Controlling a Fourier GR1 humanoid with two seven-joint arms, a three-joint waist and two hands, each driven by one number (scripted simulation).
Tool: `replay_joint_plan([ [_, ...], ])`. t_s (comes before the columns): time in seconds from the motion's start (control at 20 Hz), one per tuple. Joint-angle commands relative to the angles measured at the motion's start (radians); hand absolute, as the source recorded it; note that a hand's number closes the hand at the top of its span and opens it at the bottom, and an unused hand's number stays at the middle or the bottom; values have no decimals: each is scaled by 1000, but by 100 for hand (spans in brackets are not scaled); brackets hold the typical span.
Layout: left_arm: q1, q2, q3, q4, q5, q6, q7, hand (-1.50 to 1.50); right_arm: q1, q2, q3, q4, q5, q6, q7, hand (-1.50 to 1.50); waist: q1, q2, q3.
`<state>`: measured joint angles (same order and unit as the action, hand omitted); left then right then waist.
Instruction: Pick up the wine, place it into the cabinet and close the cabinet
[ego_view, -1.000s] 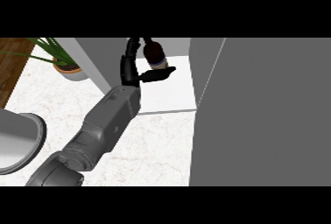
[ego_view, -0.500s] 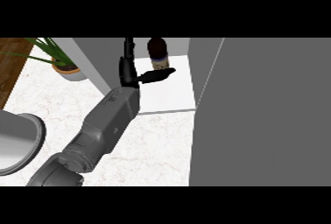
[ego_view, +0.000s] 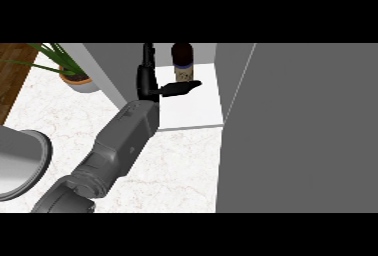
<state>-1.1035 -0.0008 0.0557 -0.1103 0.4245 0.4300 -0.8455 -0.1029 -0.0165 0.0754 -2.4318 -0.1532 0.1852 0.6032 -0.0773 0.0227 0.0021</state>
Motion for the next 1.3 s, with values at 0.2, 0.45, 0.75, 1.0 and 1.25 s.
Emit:
replay_joint_plan([
  [0.2,43,4,1,9,-13,-103,-24,-150,34,16,46,-79,5,-22,31,-150,12,-1,-4],
  [0.45,44,1,0,15,4,-106,-10,-150,-15,-13,-17,-43,-47,-18,39,-150,17,-4,-3],
  [0.75,75,1,-12,-10,58,-186,-32,-150,-54,4,27,-85,-19,-65,113,-150,17,-14,-4],
  [1.0,80,1,-55,-21,125,-184,-45,-150,-14,16,87,-65,7,-68,60,-150,-5,-13,-4],
  [1.25,126,1,-131,-84,188,-165,-23,-150,34,16,112,-80,38,-69,40,-150,11,-20,-3],
])
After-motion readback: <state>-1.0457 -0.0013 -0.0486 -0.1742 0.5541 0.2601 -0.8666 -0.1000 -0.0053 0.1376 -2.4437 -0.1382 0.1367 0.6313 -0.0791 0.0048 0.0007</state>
